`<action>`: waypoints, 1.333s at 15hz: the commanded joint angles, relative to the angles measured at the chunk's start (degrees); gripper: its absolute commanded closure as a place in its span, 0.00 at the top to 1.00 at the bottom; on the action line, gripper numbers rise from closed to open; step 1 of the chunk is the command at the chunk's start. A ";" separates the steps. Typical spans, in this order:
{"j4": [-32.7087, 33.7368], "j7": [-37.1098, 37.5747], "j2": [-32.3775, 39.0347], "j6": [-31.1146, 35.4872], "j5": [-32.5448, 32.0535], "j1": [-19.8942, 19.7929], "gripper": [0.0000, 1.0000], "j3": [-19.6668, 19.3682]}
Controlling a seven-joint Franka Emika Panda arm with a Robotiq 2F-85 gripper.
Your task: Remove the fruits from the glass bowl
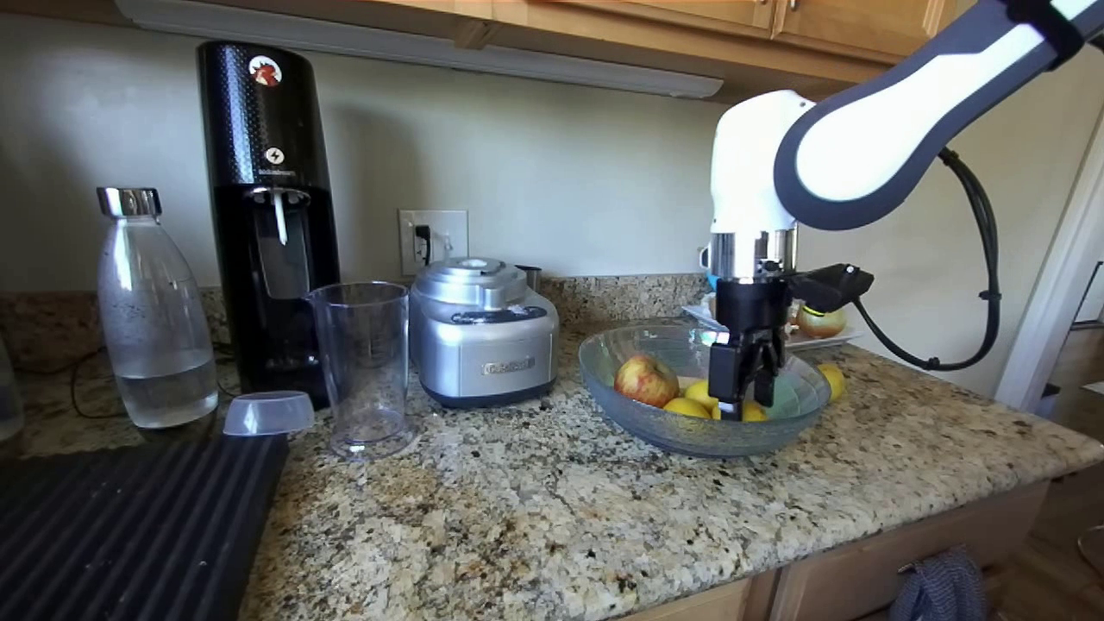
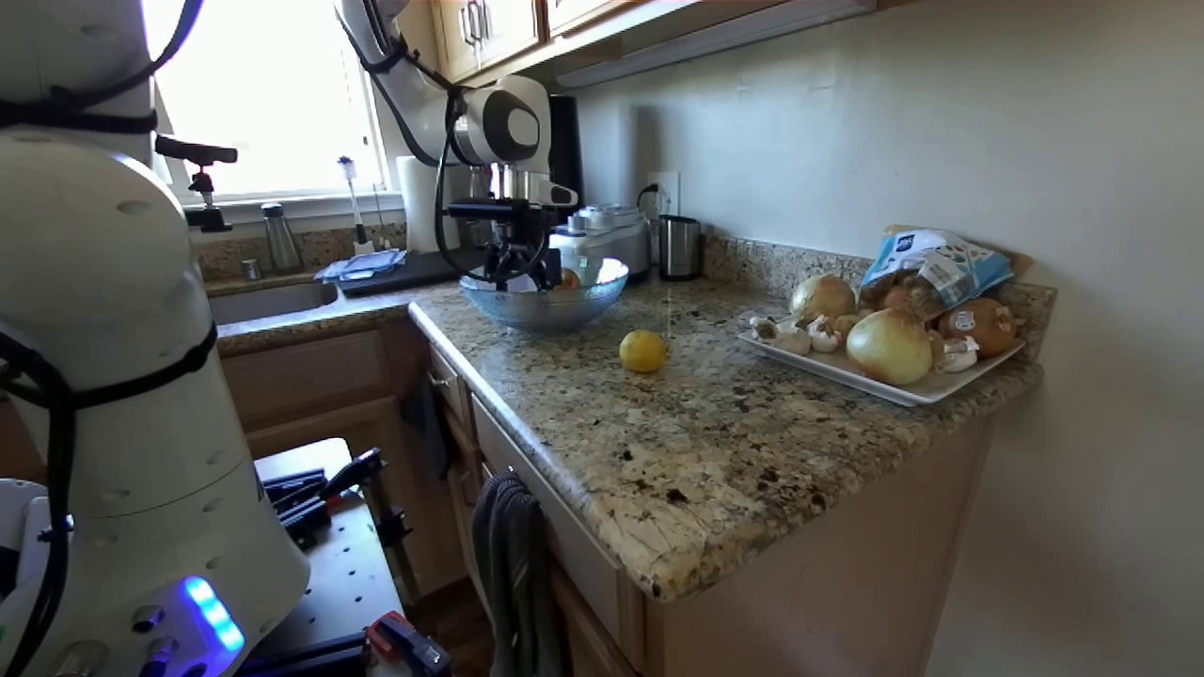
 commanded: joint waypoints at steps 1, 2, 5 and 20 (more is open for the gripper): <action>0.74 -5.00 0.14 -0.57 1.02 0.71 1.00 -0.16; 0.78 -5.58 0.15 -0.36 1.27 0.76 0.97 -0.12; 0.91 -7.57 0.13 -0.57 2.34 0.56 0.81 -0.09; -0.10 -8.51 -3.96 -2.26 8.11 -0.15 0.27 -0.70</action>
